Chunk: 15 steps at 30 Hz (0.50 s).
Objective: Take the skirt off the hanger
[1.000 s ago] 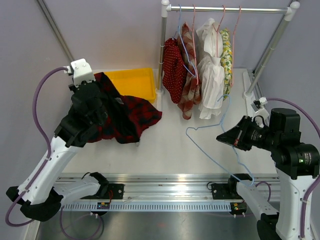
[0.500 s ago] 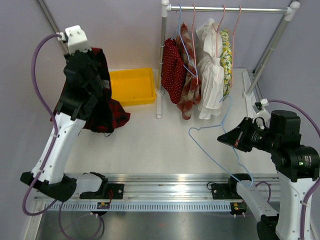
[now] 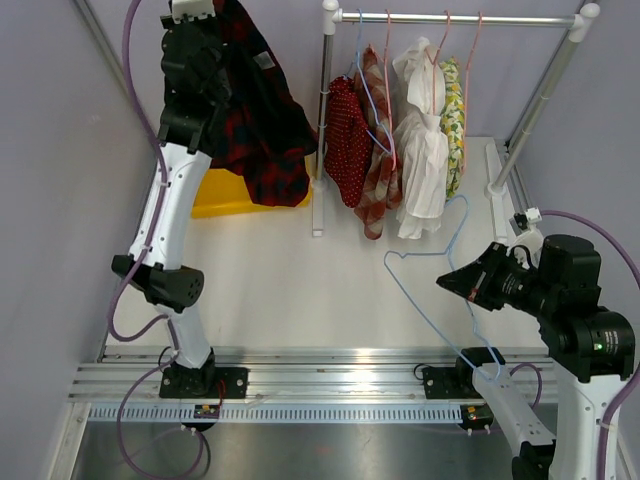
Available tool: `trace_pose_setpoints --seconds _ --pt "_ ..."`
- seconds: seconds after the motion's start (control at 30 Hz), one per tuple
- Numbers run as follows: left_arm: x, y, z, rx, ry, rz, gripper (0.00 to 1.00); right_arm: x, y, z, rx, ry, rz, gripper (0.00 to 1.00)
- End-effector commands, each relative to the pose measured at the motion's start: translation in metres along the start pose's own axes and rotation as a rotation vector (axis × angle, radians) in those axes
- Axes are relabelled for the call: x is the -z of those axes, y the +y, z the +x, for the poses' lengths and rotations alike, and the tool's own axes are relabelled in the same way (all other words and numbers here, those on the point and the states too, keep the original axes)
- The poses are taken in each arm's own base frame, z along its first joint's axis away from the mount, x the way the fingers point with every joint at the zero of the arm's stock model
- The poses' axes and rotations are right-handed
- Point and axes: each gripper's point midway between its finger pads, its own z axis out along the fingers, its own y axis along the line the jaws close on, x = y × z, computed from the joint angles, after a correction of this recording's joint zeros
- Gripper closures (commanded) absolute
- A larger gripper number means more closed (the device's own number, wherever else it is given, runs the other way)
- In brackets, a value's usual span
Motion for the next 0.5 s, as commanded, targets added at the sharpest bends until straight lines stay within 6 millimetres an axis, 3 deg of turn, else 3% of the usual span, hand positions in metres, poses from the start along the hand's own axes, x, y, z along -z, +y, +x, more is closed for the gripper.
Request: trace_pose_setpoints --seconds 0.0,0.1,0.13,0.23,0.27,0.3,0.33,0.4,0.47 --pt "-0.009 0.014 -0.034 0.044 -0.121 -0.015 1.00 -0.007 -0.002 -0.012 0.029 -0.051 -0.002 1.00" --pt "-0.020 0.008 0.015 -0.001 -0.034 -0.033 1.00 -0.009 -0.004 -0.016 0.034 -0.063 0.009 1.00" --pt "-0.022 0.003 0.049 -0.031 0.028 -0.032 1.00 -0.008 -0.003 -0.019 0.042 -0.073 0.009 1.00" --pt "-0.019 0.000 0.099 -0.032 0.126 -0.044 1.00 -0.002 -0.002 -0.030 0.069 -0.130 0.035 1.00" --pt "-0.016 -0.001 0.133 -0.044 0.194 -0.048 0.97 0.001 0.000 -0.035 0.079 -0.155 0.037 1.00" --pt "-0.013 -0.001 0.152 -0.047 0.232 -0.054 0.91 0.004 0.000 -0.040 0.089 -0.184 0.051 1.00" --pt "-0.010 -0.002 0.170 -0.047 0.269 -0.051 0.65 0.012 0.007 -0.045 0.108 -0.218 0.039 1.00" --pt "-0.002 -0.005 0.226 -0.038 0.391 -0.044 0.24 0.020 0.017 -0.054 0.135 -0.265 0.021 1.00" --pt "0.009 -0.006 0.265 -0.010 0.507 -0.036 0.01 0.038 0.035 -0.067 0.182 -0.345 -0.016 1.00"
